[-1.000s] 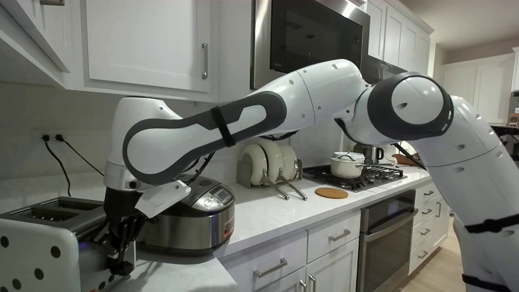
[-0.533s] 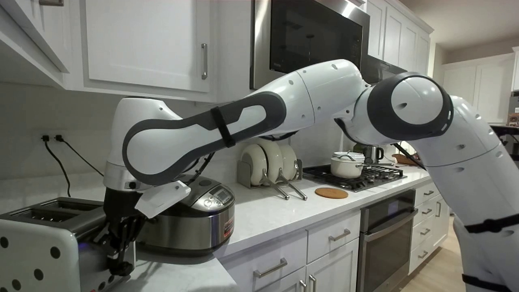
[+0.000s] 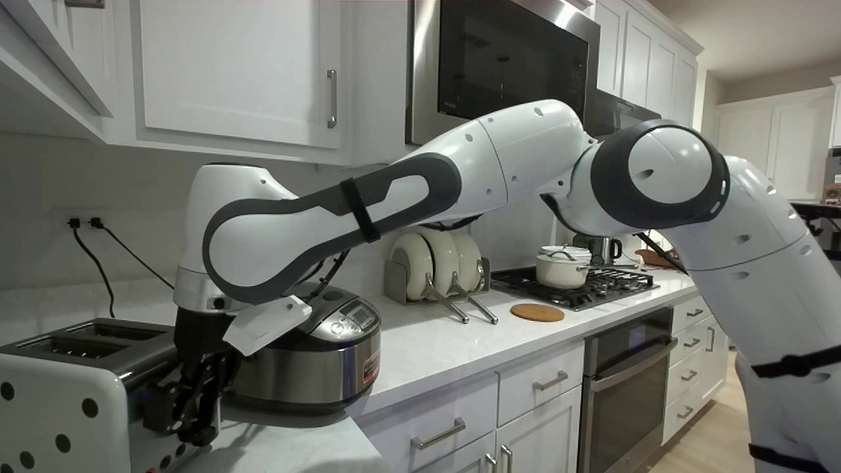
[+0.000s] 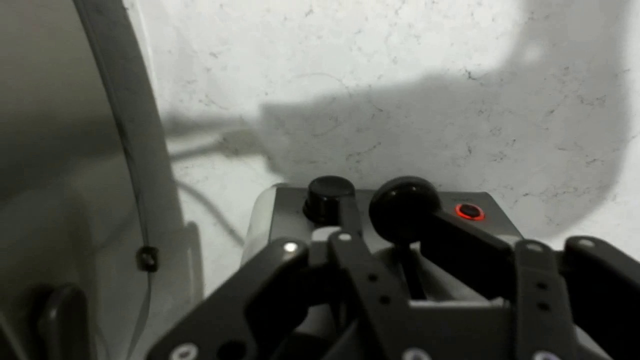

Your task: Push the lever on the toaster downwards

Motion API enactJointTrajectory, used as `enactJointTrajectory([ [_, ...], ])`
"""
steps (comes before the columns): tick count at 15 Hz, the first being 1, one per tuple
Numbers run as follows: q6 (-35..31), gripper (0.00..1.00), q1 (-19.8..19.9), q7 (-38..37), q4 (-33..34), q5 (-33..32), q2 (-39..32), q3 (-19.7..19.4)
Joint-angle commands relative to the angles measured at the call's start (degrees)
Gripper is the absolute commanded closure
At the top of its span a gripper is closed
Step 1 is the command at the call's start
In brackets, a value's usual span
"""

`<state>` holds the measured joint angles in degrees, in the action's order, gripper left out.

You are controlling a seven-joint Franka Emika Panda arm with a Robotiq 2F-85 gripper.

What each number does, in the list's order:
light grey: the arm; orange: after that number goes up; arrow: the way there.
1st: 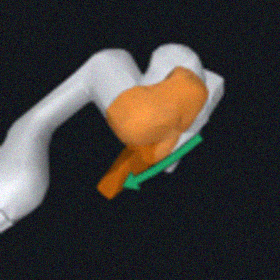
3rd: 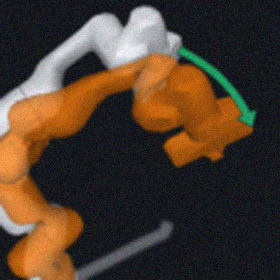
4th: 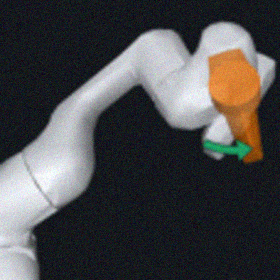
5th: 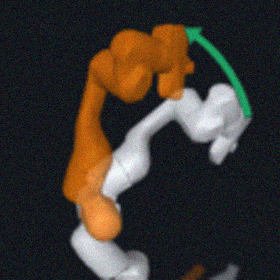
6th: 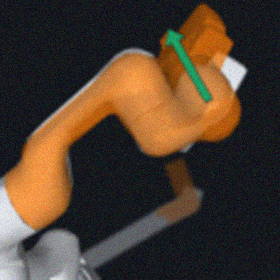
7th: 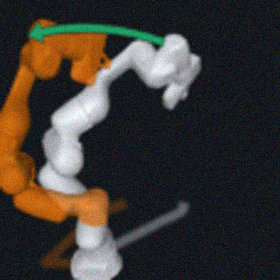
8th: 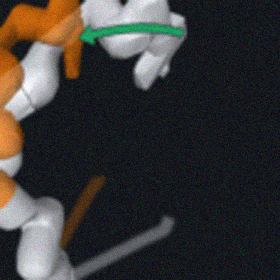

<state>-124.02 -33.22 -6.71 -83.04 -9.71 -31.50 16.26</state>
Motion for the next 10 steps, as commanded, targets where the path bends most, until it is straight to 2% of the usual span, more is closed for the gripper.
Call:
enactJointTrajectory([
  [1, 0.0, 0.29, 0.3, 1.9, -0.2, 0.4, -0.7, -0.3],
  [5, 1.2, 0.00, 0.0, 2.3, 1.0, -0.1, 0.1, -0.1],
  [10, 2.9, 0.00, -1.8, 2.2, 2.8, -1.4, 1.8, -0.1],
])
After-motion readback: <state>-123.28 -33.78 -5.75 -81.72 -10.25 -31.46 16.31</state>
